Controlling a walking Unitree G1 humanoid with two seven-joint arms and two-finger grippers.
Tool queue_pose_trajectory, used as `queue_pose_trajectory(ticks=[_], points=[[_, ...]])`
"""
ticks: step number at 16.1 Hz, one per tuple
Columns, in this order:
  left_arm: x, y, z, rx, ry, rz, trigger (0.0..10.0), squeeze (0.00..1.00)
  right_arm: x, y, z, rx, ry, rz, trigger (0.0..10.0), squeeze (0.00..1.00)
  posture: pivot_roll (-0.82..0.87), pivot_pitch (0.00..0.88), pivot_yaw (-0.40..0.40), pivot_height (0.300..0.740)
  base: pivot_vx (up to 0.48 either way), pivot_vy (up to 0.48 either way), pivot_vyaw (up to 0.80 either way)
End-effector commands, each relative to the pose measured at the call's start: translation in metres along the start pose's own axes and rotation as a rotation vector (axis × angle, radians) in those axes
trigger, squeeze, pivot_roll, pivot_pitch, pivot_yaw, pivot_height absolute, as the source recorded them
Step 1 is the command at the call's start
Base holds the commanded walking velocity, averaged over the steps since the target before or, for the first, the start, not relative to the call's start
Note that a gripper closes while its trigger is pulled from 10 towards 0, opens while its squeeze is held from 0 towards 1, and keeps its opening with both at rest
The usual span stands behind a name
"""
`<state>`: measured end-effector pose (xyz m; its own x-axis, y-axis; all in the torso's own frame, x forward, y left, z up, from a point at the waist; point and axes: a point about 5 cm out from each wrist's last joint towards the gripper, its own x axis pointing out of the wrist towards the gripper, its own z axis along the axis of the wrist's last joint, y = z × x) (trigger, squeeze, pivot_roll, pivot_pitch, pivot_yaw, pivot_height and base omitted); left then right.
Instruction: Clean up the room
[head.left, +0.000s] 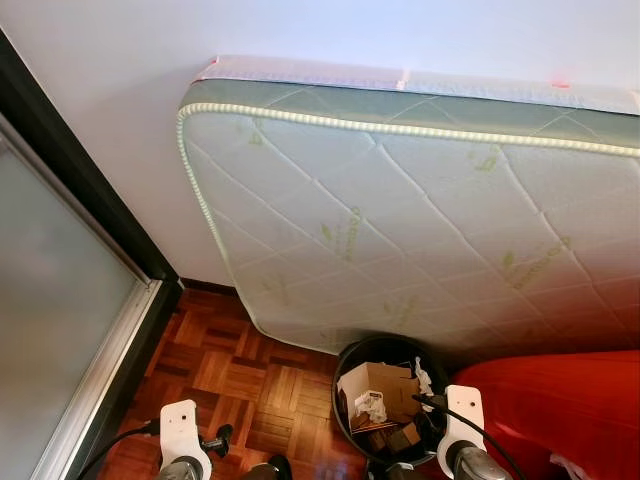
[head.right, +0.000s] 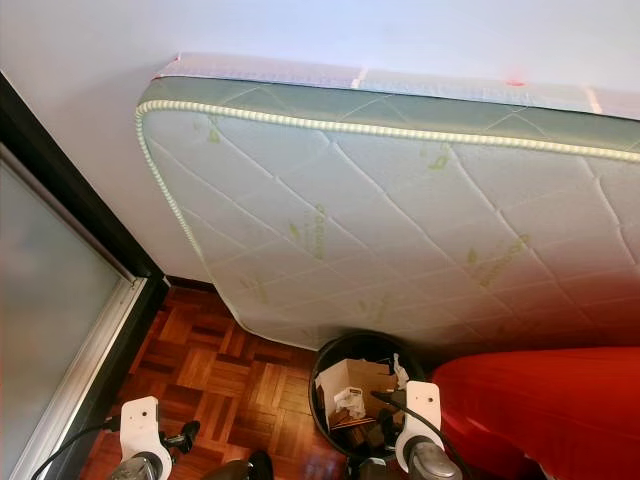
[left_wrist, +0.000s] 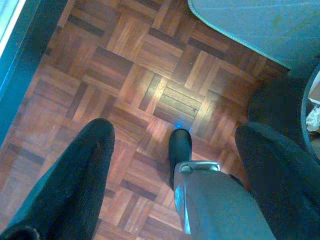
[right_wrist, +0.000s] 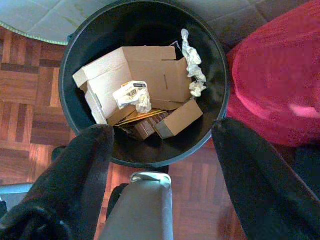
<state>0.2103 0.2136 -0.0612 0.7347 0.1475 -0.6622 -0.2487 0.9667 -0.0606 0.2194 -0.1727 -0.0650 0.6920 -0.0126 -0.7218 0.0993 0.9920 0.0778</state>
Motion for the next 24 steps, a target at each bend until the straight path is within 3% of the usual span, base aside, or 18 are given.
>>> queue_pose_trajectory(ticks=[1, 10, 24], points=[[-0.0038, 0.0038, -0.0125, 0.020, 0.044, 0.007, 10.0, 0.00, -0.0016, -0.0006, -0.0089, 0.006, 0.037, -0.007, 10.0, 0.00, -0.01, 0.231, 0.009, 0.740, 0.000, 0.000, 0.00], [-0.0036, 0.0041, -0.0118, 0.020, 0.043, 0.005, 10.0, 0.00, -0.0010, 0.0007, -0.0079, 0.013, 0.040, -0.013, 10.0, 0.00, -0.01, 0.240, 0.013, 0.740, 0.000, 0.000, 0.00], [-0.0034, 0.0046, -0.0109, 0.022, 0.041, 0.006, 10.0, 0.00, -0.0010, 0.0014, -0.0084, 0.012, 0.045, -0.015, 10.0, 0.00, -0.01, 0.230, 0.017, 0.740, -0.257, 0.000, 0.00]])
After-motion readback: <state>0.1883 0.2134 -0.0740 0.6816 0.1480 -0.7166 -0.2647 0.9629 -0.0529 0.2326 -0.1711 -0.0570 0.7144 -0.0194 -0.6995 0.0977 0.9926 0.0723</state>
